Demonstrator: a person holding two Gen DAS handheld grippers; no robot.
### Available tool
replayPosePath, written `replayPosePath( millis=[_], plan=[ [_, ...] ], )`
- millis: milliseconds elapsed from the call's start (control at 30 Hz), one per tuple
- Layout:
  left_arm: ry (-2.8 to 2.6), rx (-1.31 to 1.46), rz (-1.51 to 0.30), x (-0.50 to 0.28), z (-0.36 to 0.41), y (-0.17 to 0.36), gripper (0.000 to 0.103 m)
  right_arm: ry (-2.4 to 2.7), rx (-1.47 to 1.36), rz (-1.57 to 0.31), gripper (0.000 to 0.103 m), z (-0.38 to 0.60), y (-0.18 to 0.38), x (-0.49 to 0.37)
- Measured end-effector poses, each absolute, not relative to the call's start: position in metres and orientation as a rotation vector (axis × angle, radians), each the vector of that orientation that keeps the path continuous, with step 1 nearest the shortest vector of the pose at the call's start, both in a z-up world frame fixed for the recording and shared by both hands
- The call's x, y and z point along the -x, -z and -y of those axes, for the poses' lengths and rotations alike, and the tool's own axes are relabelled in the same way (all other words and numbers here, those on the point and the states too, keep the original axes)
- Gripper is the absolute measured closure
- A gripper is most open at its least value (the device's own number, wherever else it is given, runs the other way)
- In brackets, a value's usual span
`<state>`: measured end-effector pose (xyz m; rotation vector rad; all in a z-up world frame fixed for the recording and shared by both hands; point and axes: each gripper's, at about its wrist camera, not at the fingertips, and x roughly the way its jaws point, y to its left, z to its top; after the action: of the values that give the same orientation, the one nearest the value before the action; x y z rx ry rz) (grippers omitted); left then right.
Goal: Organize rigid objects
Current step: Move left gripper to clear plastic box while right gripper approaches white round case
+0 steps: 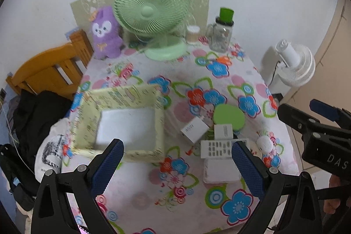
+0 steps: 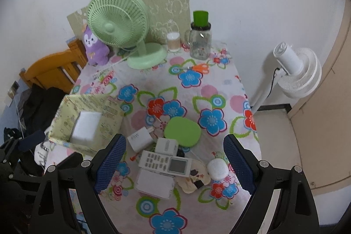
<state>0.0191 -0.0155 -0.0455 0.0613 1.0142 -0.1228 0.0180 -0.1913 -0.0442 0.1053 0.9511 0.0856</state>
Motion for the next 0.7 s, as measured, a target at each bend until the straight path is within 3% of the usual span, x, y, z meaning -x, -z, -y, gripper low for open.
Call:
replayPosePath(
  millis=[700],
  plan=[
    [0.170,-0.057,-1.189,-0.032,0.075,0.147,0.003,-0.116,-0.022,-1.068,0.011,0.228,0.137,-0.036]
  ],
)
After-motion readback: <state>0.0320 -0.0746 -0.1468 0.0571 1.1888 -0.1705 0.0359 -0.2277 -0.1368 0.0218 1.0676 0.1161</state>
